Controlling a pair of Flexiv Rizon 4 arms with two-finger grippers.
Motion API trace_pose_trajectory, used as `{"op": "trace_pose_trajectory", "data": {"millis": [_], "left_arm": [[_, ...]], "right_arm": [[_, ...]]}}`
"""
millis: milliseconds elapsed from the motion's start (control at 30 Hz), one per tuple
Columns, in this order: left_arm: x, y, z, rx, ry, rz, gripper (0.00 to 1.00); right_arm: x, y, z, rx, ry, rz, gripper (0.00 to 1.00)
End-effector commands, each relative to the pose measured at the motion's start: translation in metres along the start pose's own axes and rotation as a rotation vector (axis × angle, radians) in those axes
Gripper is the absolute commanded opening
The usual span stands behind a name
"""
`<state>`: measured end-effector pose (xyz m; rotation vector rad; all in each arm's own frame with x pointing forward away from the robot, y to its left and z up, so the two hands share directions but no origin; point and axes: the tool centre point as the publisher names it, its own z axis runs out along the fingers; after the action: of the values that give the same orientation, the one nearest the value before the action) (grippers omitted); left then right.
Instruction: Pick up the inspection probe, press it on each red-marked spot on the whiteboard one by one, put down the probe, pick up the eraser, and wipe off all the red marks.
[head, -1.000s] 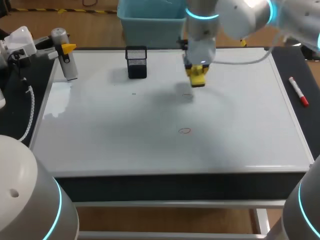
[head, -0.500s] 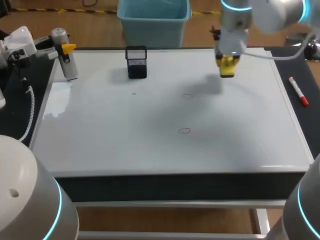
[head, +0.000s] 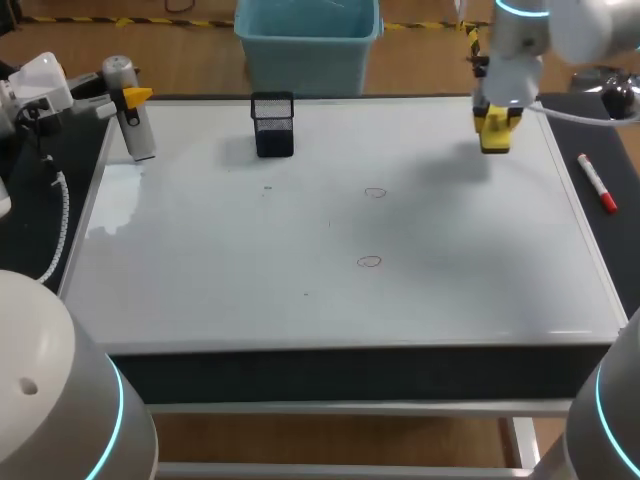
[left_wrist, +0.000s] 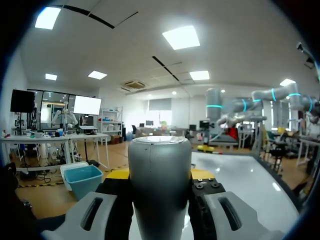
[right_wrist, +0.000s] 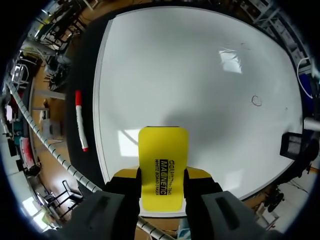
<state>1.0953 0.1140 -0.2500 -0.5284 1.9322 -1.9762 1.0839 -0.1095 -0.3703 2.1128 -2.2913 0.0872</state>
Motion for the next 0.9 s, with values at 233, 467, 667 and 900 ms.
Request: {"op": "trace_pose_trajectory", "data": {"millis": [233,467,667,900], "left_arm": [[0.0,0.0,0.001,0.003,-0.001,0.002,0.0],[0.0,0.0,0.001,0.003,-0.001,0.002,0.0],[0.0,0.0,0.001,0.003,-0.001,0.002,0.0],[0.0,0.0,0.001,0.003,-0.001,0.002,0.0]], "right_arm": [[0.026,-0.019,0.006,-0.05,-0.017,0.006,0.0],[0.028,-0.021,0.004,-0.049,-0.022,0.023,0.0],[0.028,-0.021,0.004,-0.049,-0.022,0.023,0.0],[0.028,-0.021,0.004,-0.049,-0.022,0.023,0.0]]}}
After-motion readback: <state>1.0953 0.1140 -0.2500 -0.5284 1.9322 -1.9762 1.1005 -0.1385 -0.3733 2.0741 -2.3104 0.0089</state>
